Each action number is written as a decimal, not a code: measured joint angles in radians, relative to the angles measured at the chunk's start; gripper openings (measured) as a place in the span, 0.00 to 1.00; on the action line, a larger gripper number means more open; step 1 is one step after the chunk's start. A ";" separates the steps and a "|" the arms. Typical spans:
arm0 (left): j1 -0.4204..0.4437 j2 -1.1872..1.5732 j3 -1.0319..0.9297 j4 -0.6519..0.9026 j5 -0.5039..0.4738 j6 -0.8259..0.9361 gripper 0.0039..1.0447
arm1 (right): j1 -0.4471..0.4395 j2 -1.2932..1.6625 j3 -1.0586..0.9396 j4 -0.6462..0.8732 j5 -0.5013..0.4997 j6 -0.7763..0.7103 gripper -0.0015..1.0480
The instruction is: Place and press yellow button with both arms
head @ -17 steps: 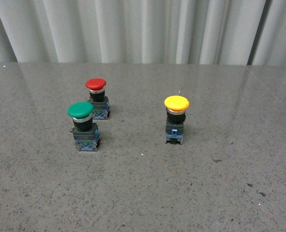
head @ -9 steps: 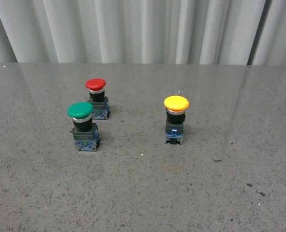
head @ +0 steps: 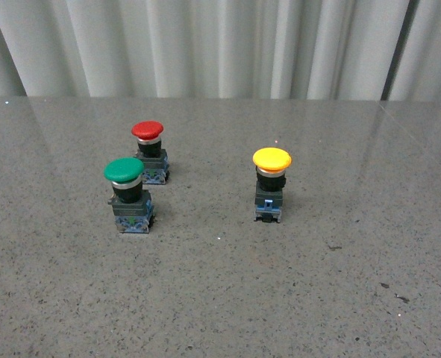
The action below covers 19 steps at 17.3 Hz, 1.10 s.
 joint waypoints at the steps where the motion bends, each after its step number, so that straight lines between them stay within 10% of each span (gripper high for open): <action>1: 0.000 0.000 0.000 0.000 -0.002 0.000 0.94 | 0.000 -0.102 -0.013 -0.100 0.000 0.000 0.02; 11: 0.000 0.000 0.000 0.000 0.000 0.000 0.94 | 0.000 -0.121 -0.013 -0.080 -0.001 -0.001 0.02; 19: 0.000 0.000 0.000 0.000 0.000 0.000 0.94 | 0.000 -0.121 -0.013 -0.080 -0.001 -0.002 0.82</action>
